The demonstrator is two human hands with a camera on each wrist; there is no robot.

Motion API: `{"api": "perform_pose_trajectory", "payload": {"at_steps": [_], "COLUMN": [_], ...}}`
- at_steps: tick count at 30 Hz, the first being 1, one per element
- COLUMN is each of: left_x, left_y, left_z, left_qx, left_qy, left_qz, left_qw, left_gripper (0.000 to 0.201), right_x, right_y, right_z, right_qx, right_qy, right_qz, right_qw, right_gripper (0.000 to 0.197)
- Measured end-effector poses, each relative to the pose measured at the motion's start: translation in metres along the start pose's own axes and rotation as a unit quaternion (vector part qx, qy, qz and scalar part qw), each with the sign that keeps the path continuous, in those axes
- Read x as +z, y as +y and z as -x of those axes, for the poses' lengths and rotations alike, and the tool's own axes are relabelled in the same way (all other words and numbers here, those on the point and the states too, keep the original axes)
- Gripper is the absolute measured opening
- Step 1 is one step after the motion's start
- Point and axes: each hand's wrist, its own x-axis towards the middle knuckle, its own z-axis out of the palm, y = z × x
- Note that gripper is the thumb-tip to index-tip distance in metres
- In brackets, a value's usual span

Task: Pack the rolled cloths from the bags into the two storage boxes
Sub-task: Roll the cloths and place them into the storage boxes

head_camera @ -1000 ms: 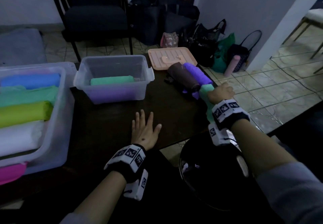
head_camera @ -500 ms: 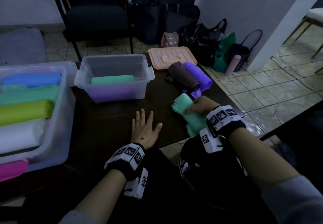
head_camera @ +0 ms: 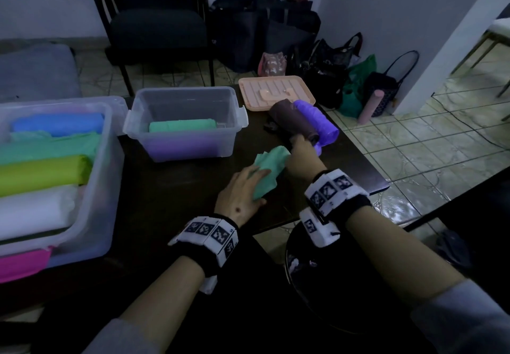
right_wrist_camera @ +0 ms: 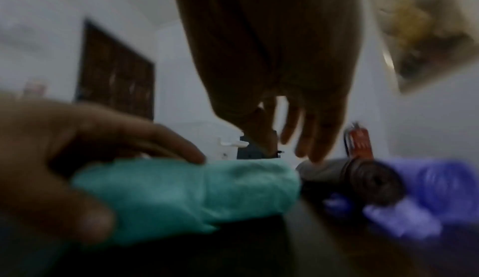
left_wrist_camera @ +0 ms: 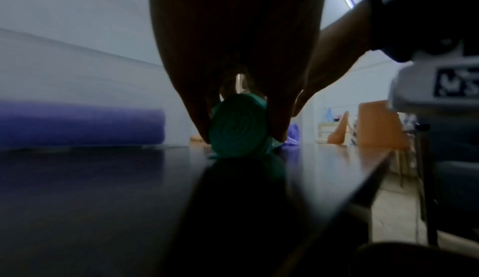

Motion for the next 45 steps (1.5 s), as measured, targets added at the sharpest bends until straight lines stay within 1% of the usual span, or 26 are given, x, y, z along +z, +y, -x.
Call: {"api": "perform_pose_trajectory", "payload": {"at_steps": [1,2,3,4,5,8,10,14,17,19,21,22,23,24,26,28,29,31,33,35,38,40,41,43,44,45], "left_x": [-0.002,-0.006,-0.011,-0.016,-0.022,-0.033,-0.034,-0.032,-0.034,-0.035,-0.036,-0.037,-0.039,-0.04,-0.04,-0.04,-0.038,-0.035,-0.034,-0.035,-0.039,-0.043,-0.044,-0.046,-0.046,-0.045], "left_y": [-0.003,-0.005,-0.01,-0.014,-0.019,-0.028,-0.031,-0.036,-0.036,-0.038,-0.038,-0.037,-0.032,-0.031,-0.026,-0.024,-0.026,-0.032,-0.035,-0.032,-0.027,-0.021,-0.018,-0.014,-0.013,-0.014], "left_z": [-0.002,-0.004,-0.006,-0.006,-0.007,-0.006,-0.007,-0.015,-0.023,-0.03,-0.035,-0.036,-0.034,-0.033,-0.025,-0.013,-0.01,-0.005,-0.004,-0.006,-0.011,-0.016,-0.02,-0.029,-0.034,-0.038], "left_qx": [0.002,0.0,-0.003,-0.005,-0.001,0.021,0.018,-0.016,-0.056,-0.096,-0.142,-0.15,-0.144,-0.121,-0.055,0.01,0.03,0.048,0.045,0.035,0.004,-0.023,-0.045,-0.124,-0.183,-0.239], "left_qy": [0.001,-0.001,-0.005,-0.012,-0.022,-0.037,-0.022,0.052,0.112,0.131,0.118,0.102,0.087,0.074,0.067,0.061,0.039,0.005,0.02,0.045,0.05,0.091,0.123,0.159,0.148,0.125], "left_qz": [0.013,0.04,0.071,0.093,0.103,0.089,0.101,0.181,0.24,0.275,0.335,0.358,0.356,0.324,0.208,0.109,0.085,0.079,0.096,0.111,0.13,0.17,0.181,0.192,0.215,0.245], "left_qw": [1.0,0.999,0.997,0.996,0.994,0.995,0.994,0.982,0.963,0.947,0.924,0.916,0.919,0.935,0.974,0.992,0.995,0.996,0.994,0.992,0.99,0.981,0.975,0.96,0.948,0.931], "left_gripper": [0.067,0.064,0.063,0.062,0.061,0.055,0.046,0.024,0.017,0.023,0.043,0.051,0.054,0.054,0.059,0.061,0.058,0.048,0.036,0.023,0.012,0.01,0.015,0.032,0.038,0.039], "right_x": [-0.001,-0.004,-0.004,-0.003,-0.001,0.003,0.008,0.015,0.017,0.017,0.018,0.019,0.02,0.021,0.022,0.022,0.021,0.019,0.019,0.02,0.018,0.015,0.014,0.013,0.012,0.012], "right_y": [0.002,-0.001,-0.002,0.0,0.002,0.002,0.001,0.006,0.01,0.011,0.011,0.012,0.012,0.013,0.014,0.015,0.015,0.015,0.013,0.011,0.013,0.017,0.019,0.025,0.027,0.028], "right_z": [0.001,0.005,0.006,0.008,0.006,0.006,0.008,0.013,0.019,0.024,0.028,0.03,0.03,0.03,0.028,0.024,0.023,0.022,0.022,0.022,0.021,0.024,0.026,0.03,0.031,0.032], "right_qx": [-0.075,-0.135,-0.181,-0.213,-0.225,-0.232,-0.233,-0.229,-0.222,-0.223,-0.229,-0.229,-0.228,-0.224,-0.213,-0.203,-0.199,-0.201,-0.216,-0.216,-0.209,-0.218,-0.224,-0.224,-0.216,-0.205], "right_qy": [0.026,0.034,0.013,-0.007,-0.023,-0.032,-0.041,-0.031,-0.044,-0.048,-0.044,-0.044,-0.045,-0.048,-0.052,-0.055,-0.062,-0.085,-0.101,-0.102,-0.087,-0.063,-0.053,-0.046,-0.052,-0.064], "right_qz": [0.06,0.12,0.17,0.203,0.237,0.253,0.239,0.239,0.23,0.218,0.214,0.212,0.21,0.206,0.189,0.164,0.156,0.159,0.19,0.203,0.194,0.204,0.212,0.229,0.232,0.229], "right_qw": [0.995,0.983,0.969,0.956,0.945,0.939,0.942,0.943,0.947,0.949,0.949,0.949,0.95,0.951,0.957,0.964,0.966,0.963,0.952,0.95,0.955,0.952,0.95,0.946,0.947,0.95], "right_gripper": [0.049,0.05,0.051,0.052,0.053,0.051,0.049,0.05,0.068,0.073,0.073,0.072,0.072,0.072,0.069,0.065,0.064,0.067,0.076,0.074,0.066,0.067,0.068,0.07,0.07,0.069]}}
